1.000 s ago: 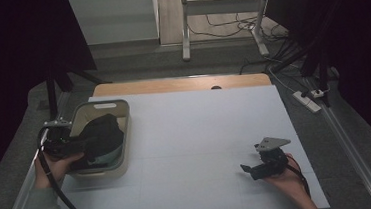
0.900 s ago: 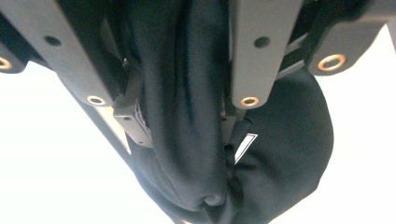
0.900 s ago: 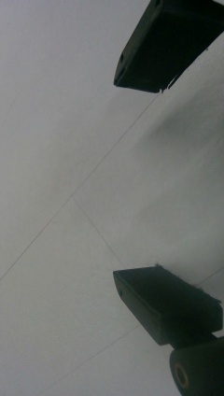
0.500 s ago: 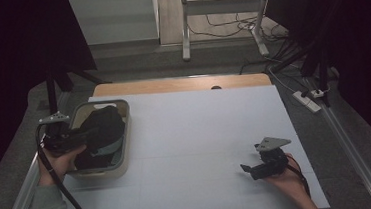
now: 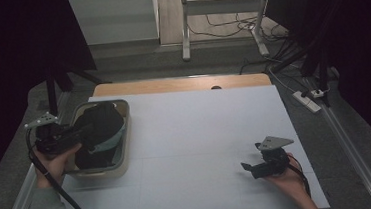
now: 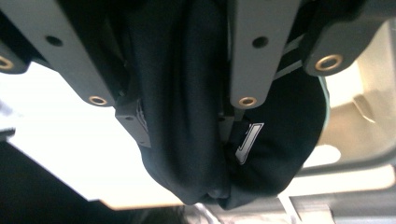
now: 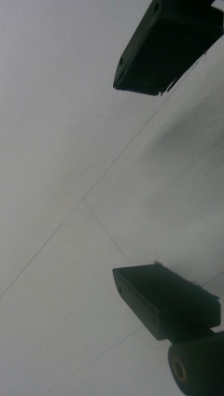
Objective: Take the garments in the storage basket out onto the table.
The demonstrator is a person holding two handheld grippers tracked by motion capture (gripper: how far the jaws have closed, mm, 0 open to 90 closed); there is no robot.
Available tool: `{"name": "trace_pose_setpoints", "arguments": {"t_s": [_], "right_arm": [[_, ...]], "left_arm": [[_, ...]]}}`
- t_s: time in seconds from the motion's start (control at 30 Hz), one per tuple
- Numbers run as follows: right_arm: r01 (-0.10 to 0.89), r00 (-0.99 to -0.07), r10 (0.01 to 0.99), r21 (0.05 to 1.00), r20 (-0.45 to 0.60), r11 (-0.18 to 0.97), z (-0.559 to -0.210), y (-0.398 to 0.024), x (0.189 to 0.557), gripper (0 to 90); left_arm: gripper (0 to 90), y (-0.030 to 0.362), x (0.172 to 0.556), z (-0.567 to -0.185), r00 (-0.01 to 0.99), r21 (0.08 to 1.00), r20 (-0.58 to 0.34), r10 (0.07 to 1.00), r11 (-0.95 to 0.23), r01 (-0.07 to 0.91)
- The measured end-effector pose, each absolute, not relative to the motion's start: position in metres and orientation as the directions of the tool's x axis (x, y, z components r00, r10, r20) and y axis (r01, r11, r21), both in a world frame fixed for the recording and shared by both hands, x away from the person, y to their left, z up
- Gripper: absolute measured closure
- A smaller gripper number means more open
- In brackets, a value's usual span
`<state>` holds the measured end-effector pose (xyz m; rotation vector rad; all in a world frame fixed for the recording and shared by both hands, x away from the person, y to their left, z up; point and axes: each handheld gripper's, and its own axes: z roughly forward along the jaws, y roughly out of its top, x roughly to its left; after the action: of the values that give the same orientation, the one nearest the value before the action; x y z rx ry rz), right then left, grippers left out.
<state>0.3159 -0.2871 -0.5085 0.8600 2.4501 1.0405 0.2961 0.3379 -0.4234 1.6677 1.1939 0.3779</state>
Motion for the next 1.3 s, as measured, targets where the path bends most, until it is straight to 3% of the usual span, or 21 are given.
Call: {"name": "trace_pose_setpoints", "arguments": {"t_s": [0.67, 1.3], "right_arm": [[0.395, -0.764, 0.641, 0.731, -0.074, 0.556, -0.509, -0.287, 0.316, 8.8], [0.395, -0.766, 0.639, 0.730, -0.074, 0.558, -0.511, -0.286, 0.317, 8.8]], "left_arm": [[67.8, 0.353, 0.283, -0.416, 0.460, 0.896, -0.345, 0.819, 0.140, 0.422], [68.1, 0.352, 0.275, -0.404, 0.516, 0.909, -0.384, 0.765, 0.217, 0.356]]}}
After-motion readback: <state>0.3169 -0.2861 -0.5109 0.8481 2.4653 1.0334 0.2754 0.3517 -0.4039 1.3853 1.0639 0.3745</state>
